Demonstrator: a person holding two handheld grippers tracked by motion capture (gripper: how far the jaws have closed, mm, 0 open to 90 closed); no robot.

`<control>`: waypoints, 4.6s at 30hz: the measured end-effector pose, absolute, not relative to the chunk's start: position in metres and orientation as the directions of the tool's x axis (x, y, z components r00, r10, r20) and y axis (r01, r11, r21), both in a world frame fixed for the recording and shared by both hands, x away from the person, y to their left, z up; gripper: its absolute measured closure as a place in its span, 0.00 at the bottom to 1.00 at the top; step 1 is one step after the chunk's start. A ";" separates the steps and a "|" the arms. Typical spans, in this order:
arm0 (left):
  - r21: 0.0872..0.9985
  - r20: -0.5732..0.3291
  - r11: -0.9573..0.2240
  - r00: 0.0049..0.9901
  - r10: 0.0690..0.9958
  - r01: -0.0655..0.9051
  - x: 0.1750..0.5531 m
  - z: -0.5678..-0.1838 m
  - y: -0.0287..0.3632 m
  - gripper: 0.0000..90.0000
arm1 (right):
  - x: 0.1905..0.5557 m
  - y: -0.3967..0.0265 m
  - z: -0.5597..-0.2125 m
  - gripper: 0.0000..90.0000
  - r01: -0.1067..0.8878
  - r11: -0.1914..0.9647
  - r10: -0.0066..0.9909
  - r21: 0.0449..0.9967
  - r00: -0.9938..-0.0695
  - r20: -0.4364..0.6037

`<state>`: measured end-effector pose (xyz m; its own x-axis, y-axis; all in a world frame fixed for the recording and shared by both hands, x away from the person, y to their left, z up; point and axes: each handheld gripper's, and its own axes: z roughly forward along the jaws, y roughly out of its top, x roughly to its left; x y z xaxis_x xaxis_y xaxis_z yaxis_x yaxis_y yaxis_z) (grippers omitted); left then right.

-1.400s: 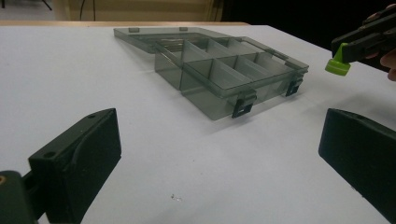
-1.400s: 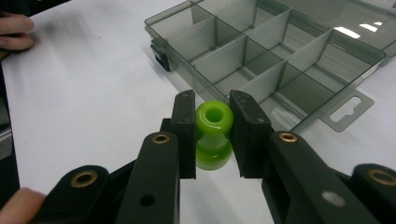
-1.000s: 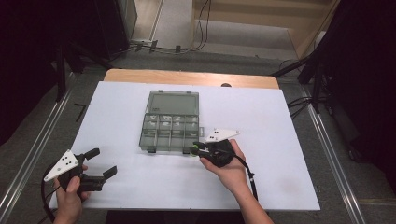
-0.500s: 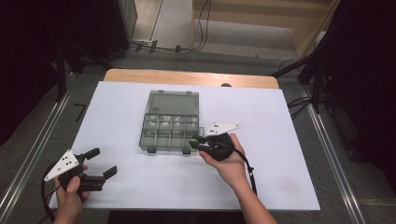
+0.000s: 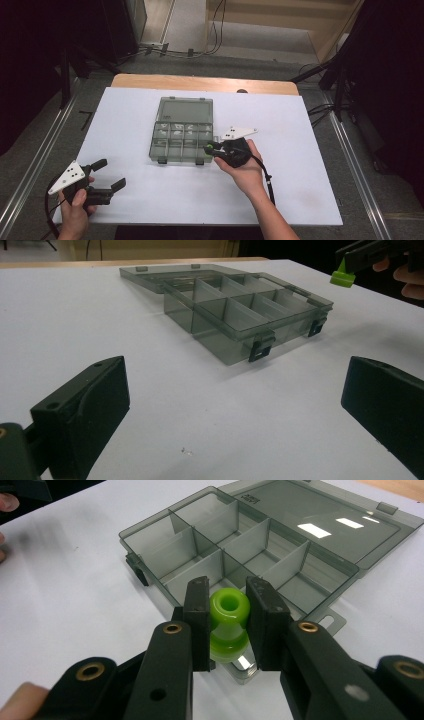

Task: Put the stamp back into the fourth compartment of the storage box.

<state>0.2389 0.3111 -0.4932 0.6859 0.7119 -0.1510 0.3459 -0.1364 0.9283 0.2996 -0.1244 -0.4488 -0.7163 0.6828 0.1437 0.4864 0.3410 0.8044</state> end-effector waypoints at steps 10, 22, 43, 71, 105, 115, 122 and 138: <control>0.929 -0.152 -0.135 0.687 0.711 0.345 0.239 -0.493 0.311 0.00 | 0.305 -0.126 -0.445 0.79 0.490 0.335 0.691 0.805 -0.708 0.143; 0.928 -0.150 -0.138 0.688 0.710 0.345 0.238 -0.493 0.312 0.00 | 0.315 -0.126 -0.445 0.79 0.491 0.329 0.696 0.807 -0.703 0.143; 0.929 -0.154 -0.136 0.693 0.705 0.344 0.239 -0.494 0.312 0.00 | 0.338 -0.125 -0.439 0.79 0.497 0.320 0.717 0.806 -0.684 0.138; 0.930 -0.162 -0.125 0.691 0.704 0.346 0.240 -0.494 0.313 0.00 | 0.372 -0.120 -0.460 0.79 0.550 0.283 0.754 0.786 -0.634 0.173; 0.926 -0.167 -0.133 0.698 0.696 0.354 0.241 -0.494 0.313 0.00 | 0.384 -0.107 -0.483 0.58 0.535 0.306 0.771 0.787 -0.624 0.125; 0.925 -0.184 -0.115 0.691 0.699 0.363 0.243 -0.492 0.316 0.00 | 0.373 -0.119 -0.474 0.08 0.514 0.251 0.773 0.820 -0.616 0.150; 0.921 -0.177 -0.128 0.690 0.701 0.367 0.247 -0.489 0.313 0.00 | 0.364 -0.129 -0.473 0.00 0.521 0.220 0.761 0.825 -0.621 0.189; 0.919 -0.141 -0.191 0.740 0.657 0.345 0.258 -0.474 0.294 0.00 | 0.352 -0.137 -0.476 0.00 0.515 0.194 0.753 0.835 -0.623 0.210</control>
<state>0.2577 0.2939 -0.4741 0.7403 0.6574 -0.1408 0.3447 -0.1913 0.9190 0.3519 -0.1373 -0.4758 -0.6233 0.7533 0.2097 0.5153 0.1941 0.8347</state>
